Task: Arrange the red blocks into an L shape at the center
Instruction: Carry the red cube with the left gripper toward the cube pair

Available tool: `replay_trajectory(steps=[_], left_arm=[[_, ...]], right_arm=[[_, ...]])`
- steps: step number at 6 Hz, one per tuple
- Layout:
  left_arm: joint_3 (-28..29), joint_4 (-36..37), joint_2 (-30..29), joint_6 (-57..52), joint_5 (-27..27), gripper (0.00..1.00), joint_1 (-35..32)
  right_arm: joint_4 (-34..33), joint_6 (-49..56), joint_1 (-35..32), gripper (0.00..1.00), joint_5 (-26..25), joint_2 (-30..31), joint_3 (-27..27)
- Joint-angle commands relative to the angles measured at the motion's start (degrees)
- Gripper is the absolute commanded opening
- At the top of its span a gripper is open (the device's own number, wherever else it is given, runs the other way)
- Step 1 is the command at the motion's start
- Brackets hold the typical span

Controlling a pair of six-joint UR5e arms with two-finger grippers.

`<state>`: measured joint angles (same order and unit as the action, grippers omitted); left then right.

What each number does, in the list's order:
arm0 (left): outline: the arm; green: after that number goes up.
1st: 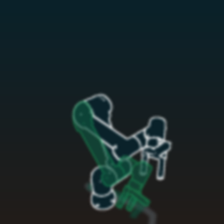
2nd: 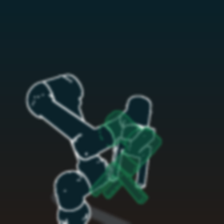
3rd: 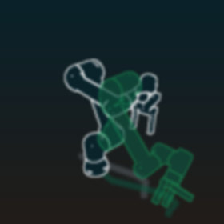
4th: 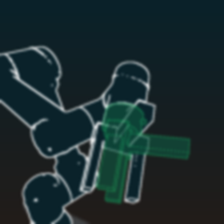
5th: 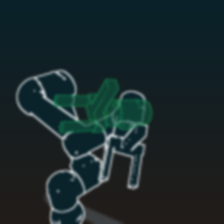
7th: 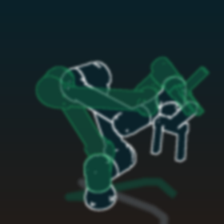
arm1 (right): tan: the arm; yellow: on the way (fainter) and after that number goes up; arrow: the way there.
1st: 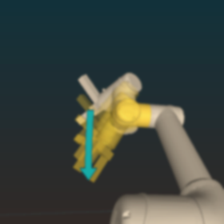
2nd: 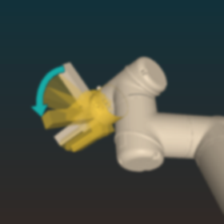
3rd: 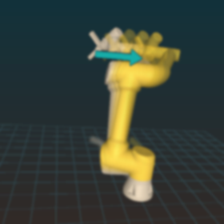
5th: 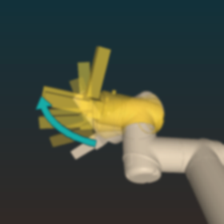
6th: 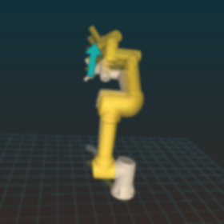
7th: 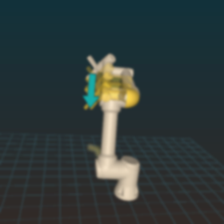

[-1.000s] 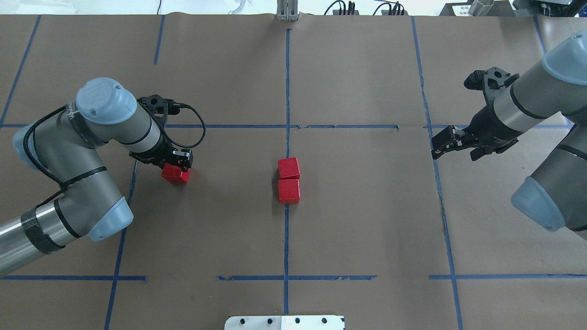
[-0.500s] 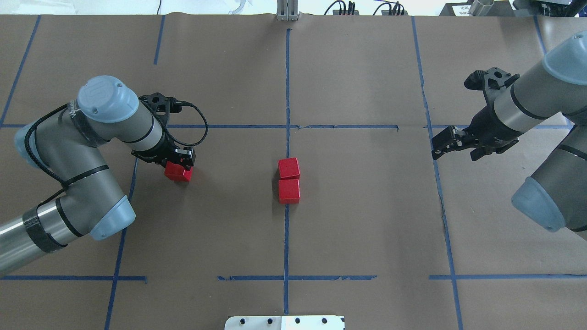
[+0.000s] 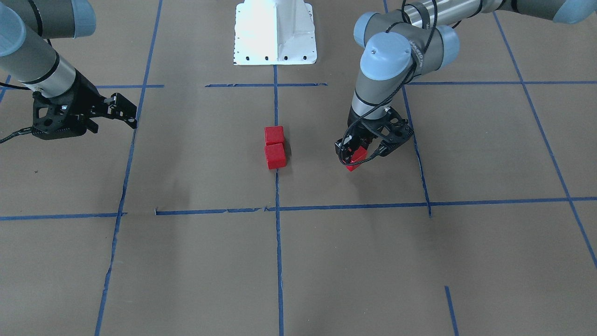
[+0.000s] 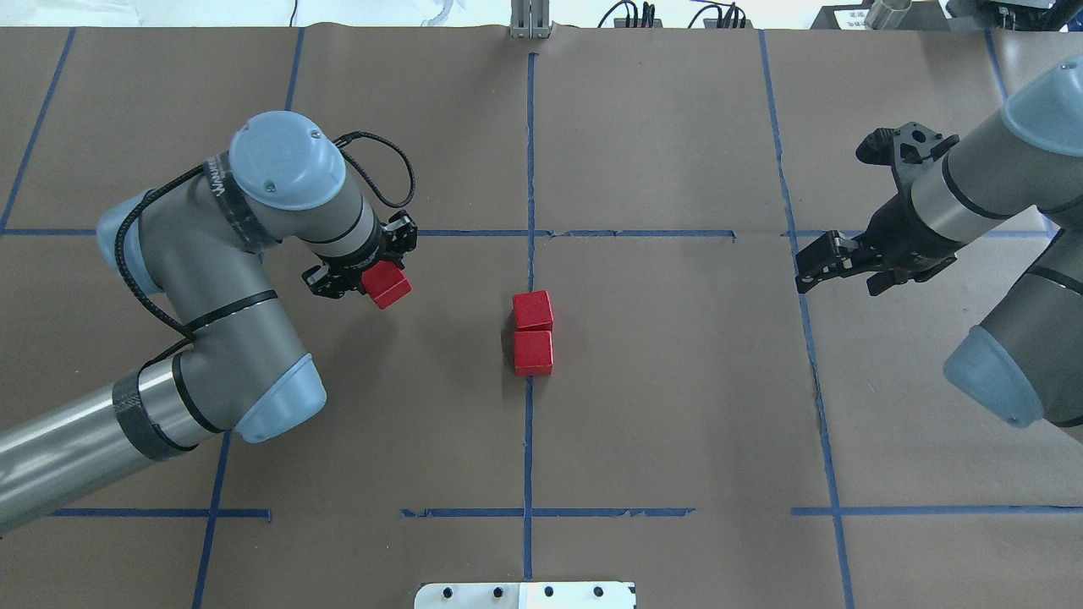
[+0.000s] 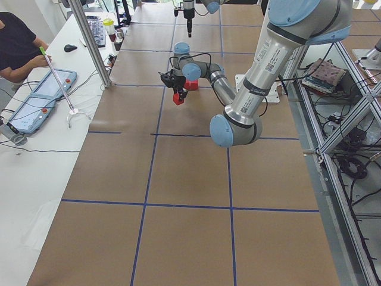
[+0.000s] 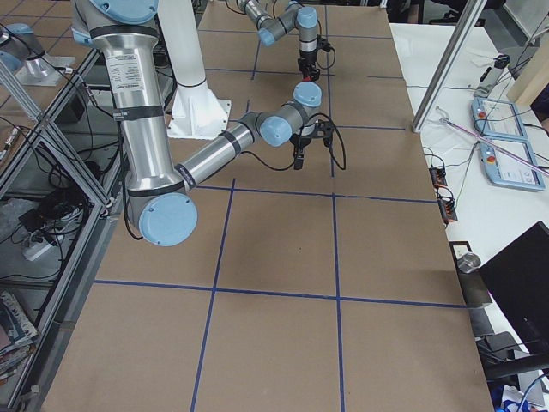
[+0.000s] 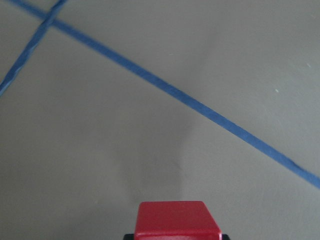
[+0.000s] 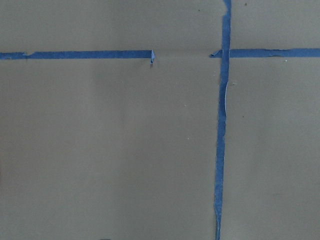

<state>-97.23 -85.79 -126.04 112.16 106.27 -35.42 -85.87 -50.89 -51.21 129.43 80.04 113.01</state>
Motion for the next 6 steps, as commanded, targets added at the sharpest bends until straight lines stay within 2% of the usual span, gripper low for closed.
replay_trajectory(steps=[1,2,3,6], left_arm=[[1.15,4.67,-4.54,26.42,-3.60,0.00,3.33],[2.55,3.19,-5.09,38.97,-3.79,0.00,5.08],[3.00,1.70,-5.35,46.41,-3.79,0.00,5.27],[6.33,-6.47,-6.05,53.42,-3.79,0.01,6.15]], right_arm=[[0.00,-0.09,-0.03,1.00,-0.32,0.12,0.19],[0.00,-0.09,-0.03,1.00,-0.32,0.12,0.36],[0.00,-0.35,-0.03,1.00,-0.40,0.12,0.80],[0.00,-0.79,-0.03,1.00,-0.32,0.73,1.77]])
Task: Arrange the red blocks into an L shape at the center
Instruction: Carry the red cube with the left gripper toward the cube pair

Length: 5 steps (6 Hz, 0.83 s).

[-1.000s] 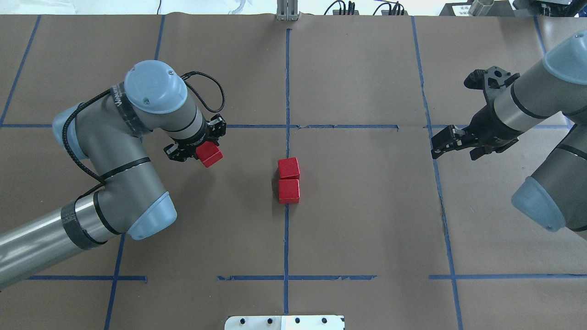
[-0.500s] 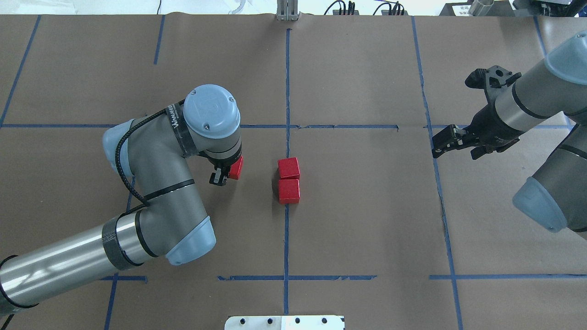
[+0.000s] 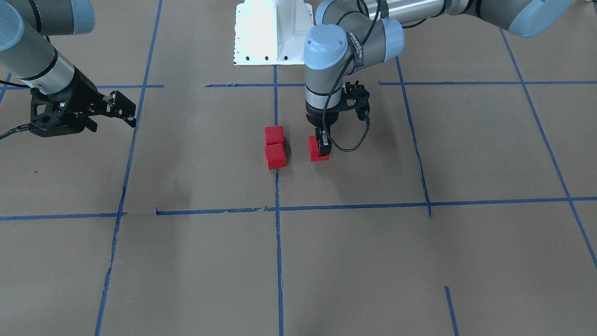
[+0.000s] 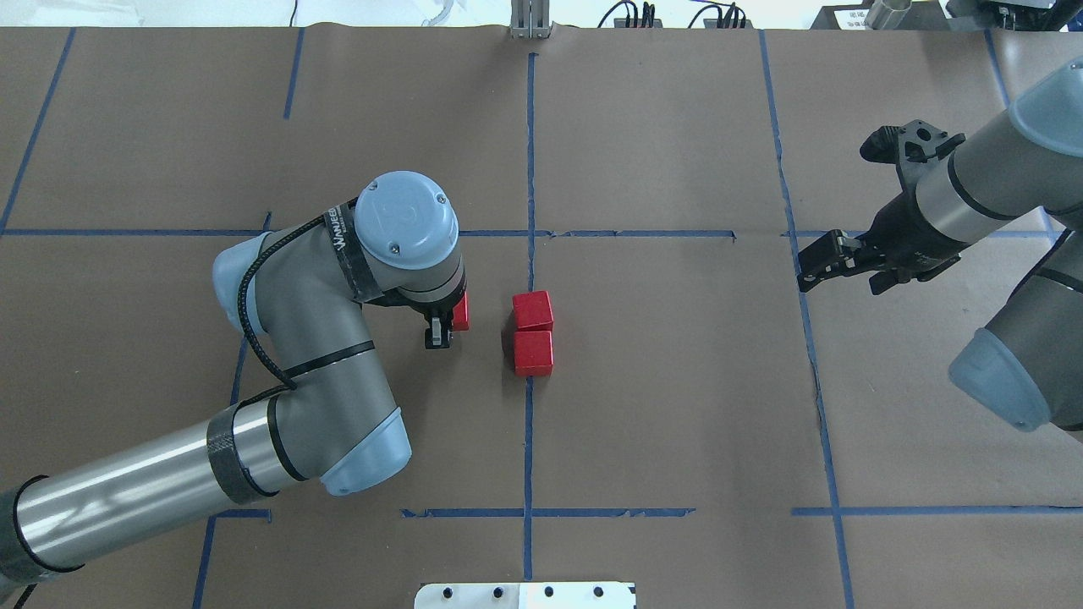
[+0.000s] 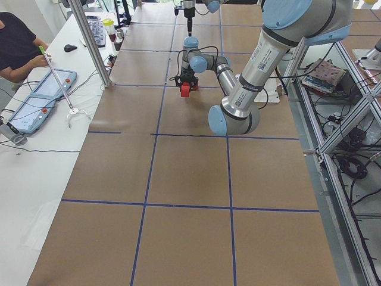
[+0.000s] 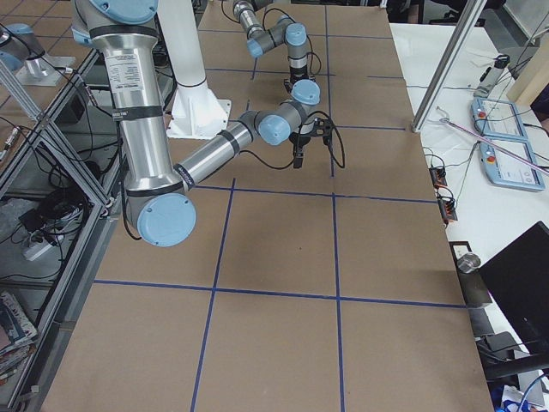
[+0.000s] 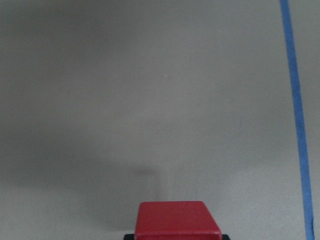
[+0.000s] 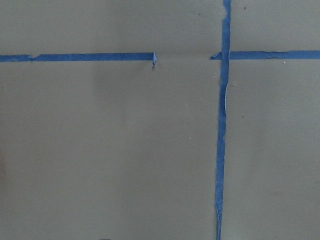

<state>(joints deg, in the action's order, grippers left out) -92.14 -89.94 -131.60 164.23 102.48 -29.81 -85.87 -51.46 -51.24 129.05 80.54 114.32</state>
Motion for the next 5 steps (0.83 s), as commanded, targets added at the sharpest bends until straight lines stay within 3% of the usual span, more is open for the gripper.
replay_trajectory(steps=[1,2,5], left_arm=[[2.13,-3.22,-0.76,1.19,0.00,0.01,0.71],[5.01,-3.23,-2.77,1.01,-0.09,0.02,1.50],[5.74,-4.98,-3.14,0.57,-0.18,0.02,2.30]], right_arm=[[0.00,-0.22,0.09,1.00,-0.11,0.40,0.47],[0.00,-0.22,0.09,1.00,-0.11,0.40,0.47],[0.00,-0.22,0.09,1.00,-0.11,0.40,0.38]])
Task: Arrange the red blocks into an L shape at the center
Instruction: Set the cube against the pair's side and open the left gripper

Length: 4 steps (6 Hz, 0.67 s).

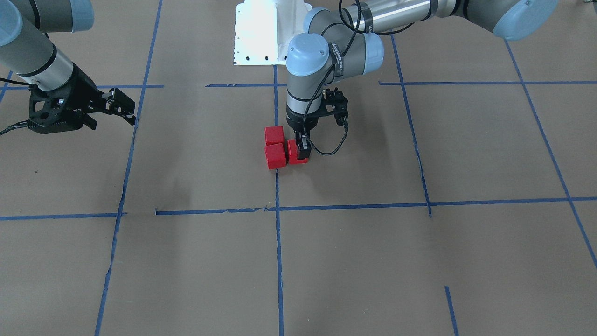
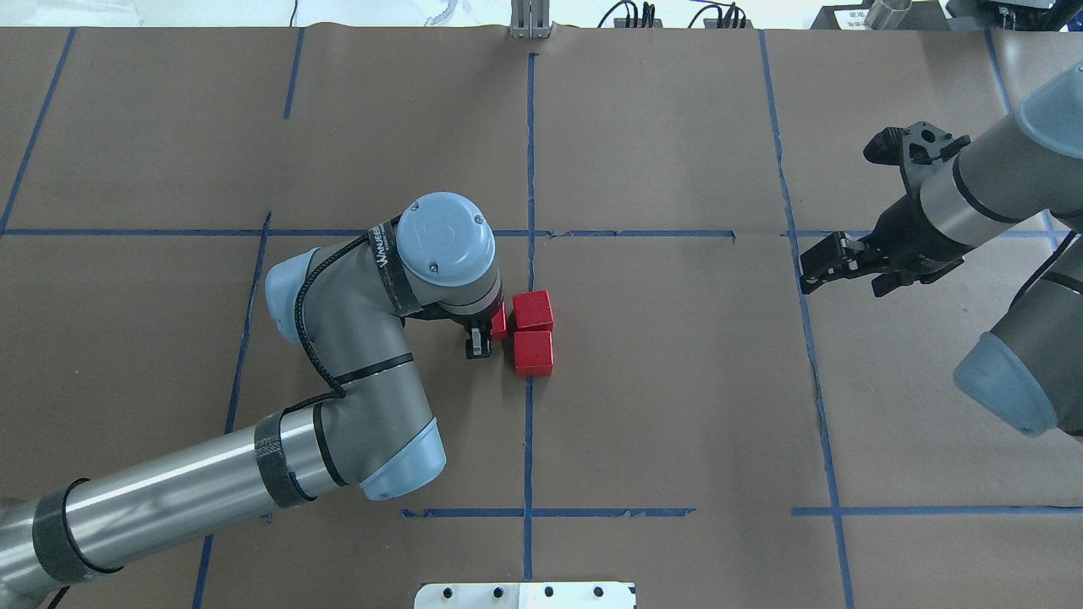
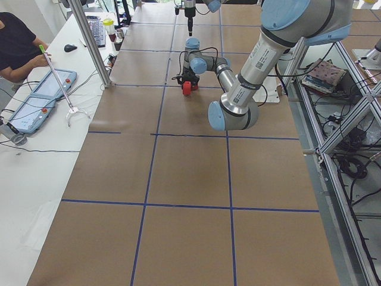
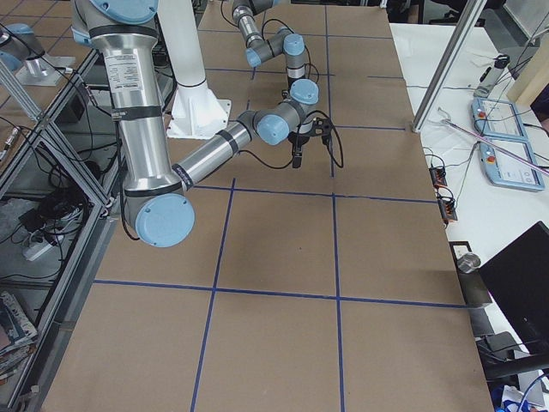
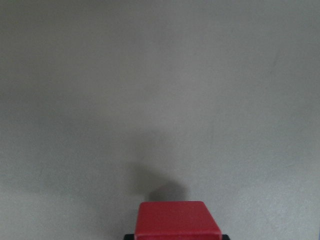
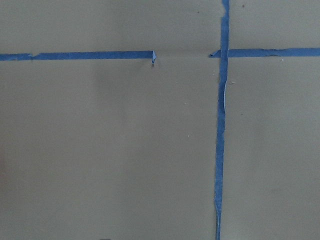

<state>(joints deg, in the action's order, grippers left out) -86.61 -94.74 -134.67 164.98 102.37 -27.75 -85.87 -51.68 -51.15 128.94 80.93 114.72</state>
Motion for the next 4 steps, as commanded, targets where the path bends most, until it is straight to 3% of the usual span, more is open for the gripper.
replay_trajectory(steps=[1,4], left_arm=[[0.21,-0.18,-0.16,-0.19,-0.06,0.02,0.24],[1.88,-0.53,-1.39,-0.19,-1.21,0.02,0.24]], right_arm=[[0.00,0.00,0.00,1.00,0.00,0.02,-0.03],[0.00,0.00,0.00,1.00,0.09,0.45,-0.03]])
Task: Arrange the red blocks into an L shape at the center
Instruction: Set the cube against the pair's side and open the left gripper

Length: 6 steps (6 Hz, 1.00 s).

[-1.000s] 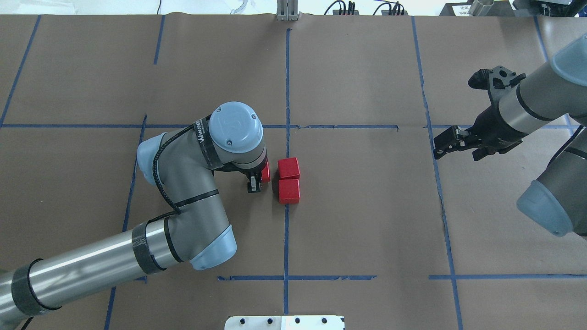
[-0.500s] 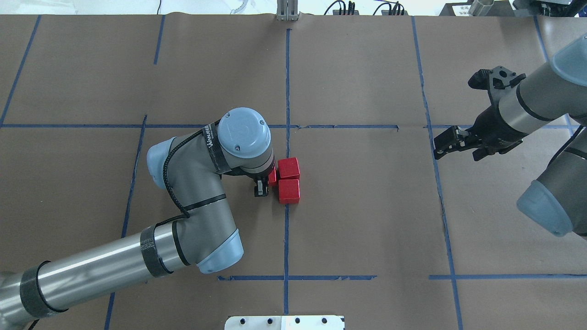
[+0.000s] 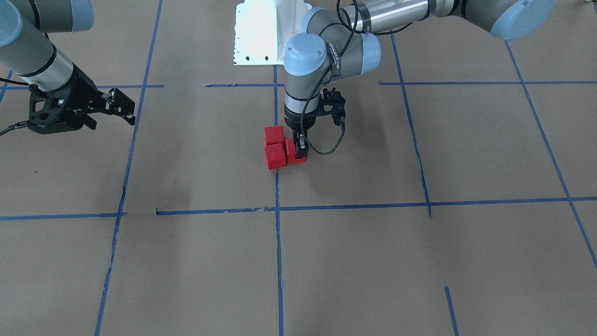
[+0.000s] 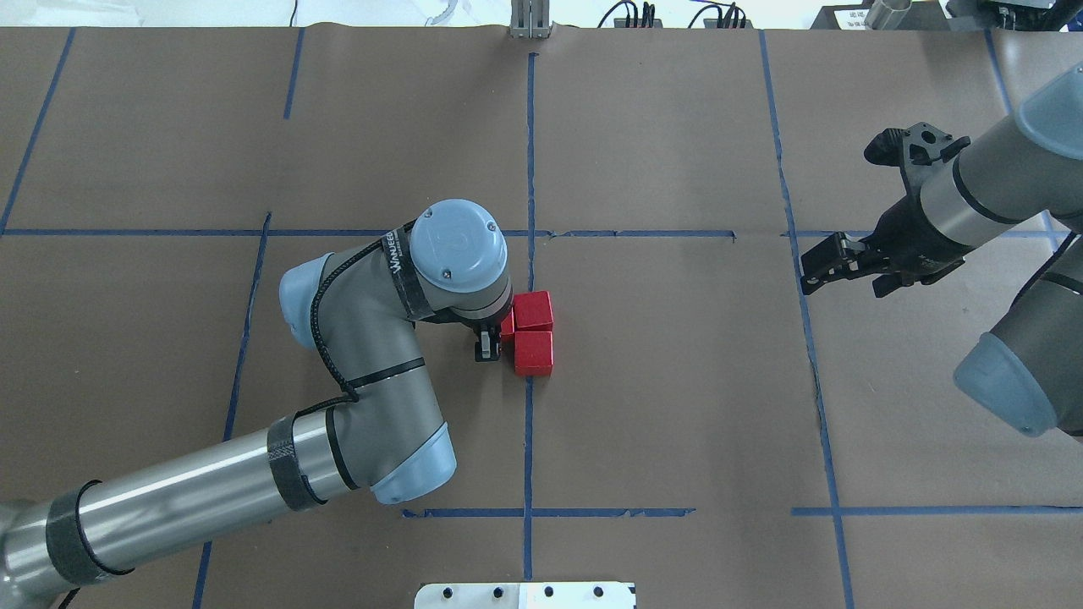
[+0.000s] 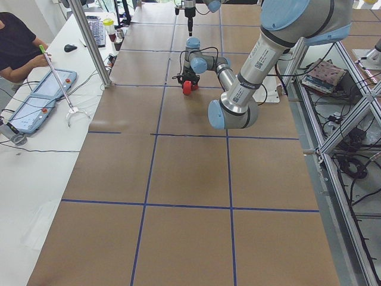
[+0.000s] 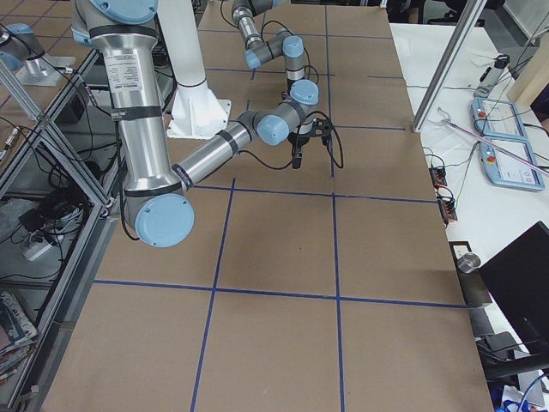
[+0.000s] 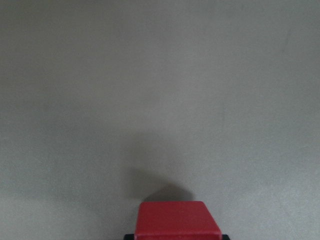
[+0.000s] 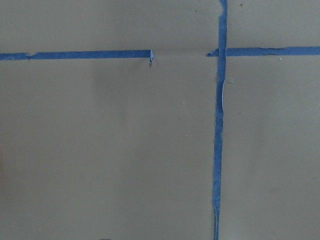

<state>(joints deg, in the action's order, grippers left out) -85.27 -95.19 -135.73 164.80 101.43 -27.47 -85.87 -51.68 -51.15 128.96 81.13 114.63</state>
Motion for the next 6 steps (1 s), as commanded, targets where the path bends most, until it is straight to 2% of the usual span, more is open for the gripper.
replay_trajectory(steps=[1,2,5,6], left_arm=[[0.55,-0.09,-0.33,0.00,-0.27,0.03,0.05],[0.55,-0.09,-0.42,0.00,-0.27,0.07,0.14],[0.63,-0.88,-0.42,-0.78,-0.27,0.08,0.49],[0.63,-0.88,-0.33,-2.10,-0.27,0.23,0.40]], right_arm=[[0.00,0.00,0.00,1.00,0.15,0.34,0.06],[0.00,0.09,0.00,1.00,0.07,0.34,0.06],[0.00,0.09,0.00,1.00,0.15,0.34,0.06],[0.00,0.09,0.09,1.00,0.15,0.34,0.06]])
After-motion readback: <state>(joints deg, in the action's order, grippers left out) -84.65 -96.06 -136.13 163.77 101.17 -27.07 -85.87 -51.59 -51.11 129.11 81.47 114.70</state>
